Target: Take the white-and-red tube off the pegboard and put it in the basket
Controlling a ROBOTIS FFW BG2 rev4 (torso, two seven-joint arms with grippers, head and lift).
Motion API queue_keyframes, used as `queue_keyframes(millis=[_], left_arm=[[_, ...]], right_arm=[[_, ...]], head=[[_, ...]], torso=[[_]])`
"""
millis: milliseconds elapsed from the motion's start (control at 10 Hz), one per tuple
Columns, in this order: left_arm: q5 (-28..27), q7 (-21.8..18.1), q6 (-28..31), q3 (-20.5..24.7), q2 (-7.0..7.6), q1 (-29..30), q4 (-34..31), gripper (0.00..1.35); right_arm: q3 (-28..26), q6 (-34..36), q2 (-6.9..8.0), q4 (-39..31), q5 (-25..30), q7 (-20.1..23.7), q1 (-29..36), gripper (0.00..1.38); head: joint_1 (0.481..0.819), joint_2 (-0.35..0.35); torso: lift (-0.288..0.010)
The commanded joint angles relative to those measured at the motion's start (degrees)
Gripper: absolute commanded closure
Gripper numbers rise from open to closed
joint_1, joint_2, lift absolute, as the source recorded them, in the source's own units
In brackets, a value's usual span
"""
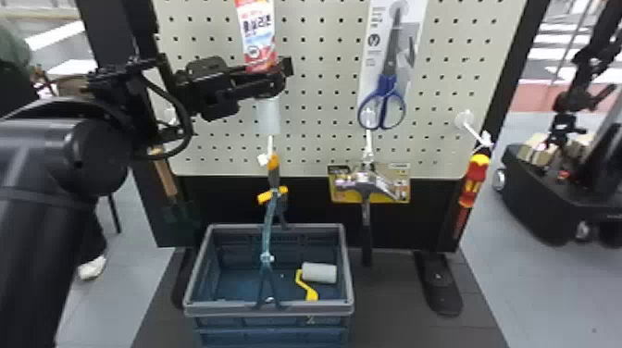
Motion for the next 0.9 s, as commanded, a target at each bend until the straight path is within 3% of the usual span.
queue_keyframes(millis=[0, 800], left_arm=[[0.0, 0.0, 0.0, 0.0, 0.00, 0.0, 0.0, 1.07], [0.0, 0.0, 0.1, -0.4, 0.00, -1.8, -0.4, 1.07]], right_arm=[[0.0, 0.0, 0.00, 0.0, 0.0, 0.0, 0.0, 0.31], [0.0, 0.0, 0.00, 0.0, 0.2, 0.0, -0.2, 0.31]], head=[[0.549, 0.000], [0.549, 0.000]], torso=[[-0.100], [-0.100]])
